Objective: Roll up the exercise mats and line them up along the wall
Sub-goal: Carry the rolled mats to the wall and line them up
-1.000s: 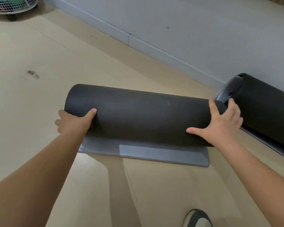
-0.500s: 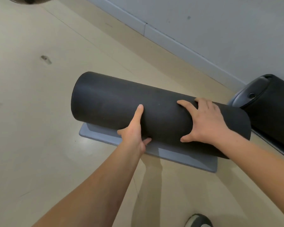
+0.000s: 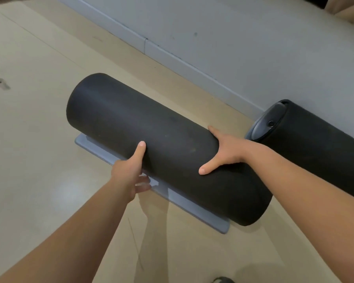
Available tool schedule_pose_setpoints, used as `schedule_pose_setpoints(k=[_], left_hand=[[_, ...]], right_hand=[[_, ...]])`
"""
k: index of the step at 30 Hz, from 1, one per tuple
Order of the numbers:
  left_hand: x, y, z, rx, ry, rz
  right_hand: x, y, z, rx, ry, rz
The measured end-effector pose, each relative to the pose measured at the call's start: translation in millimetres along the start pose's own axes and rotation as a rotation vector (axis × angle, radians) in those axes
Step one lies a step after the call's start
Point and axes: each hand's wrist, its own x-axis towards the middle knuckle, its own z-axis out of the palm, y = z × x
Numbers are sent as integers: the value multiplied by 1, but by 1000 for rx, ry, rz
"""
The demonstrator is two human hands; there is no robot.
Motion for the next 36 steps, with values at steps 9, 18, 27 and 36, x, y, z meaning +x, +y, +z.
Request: schedule_pose_setpoints(k=[9,18,27,36], left_hand=[[-57,-19,61,-216,-15,-34],[-10,39,113,-391,-183,16],[28,77,156,-172,1,63],[35,91,191,-203,95,38]], right_hand=[[-18,-4,45,-268,297,-43],[38,-7,-12,-487,569,-70],[82,6,-63,-472,457,-128],[92,22,-94,-445,281,-165]])
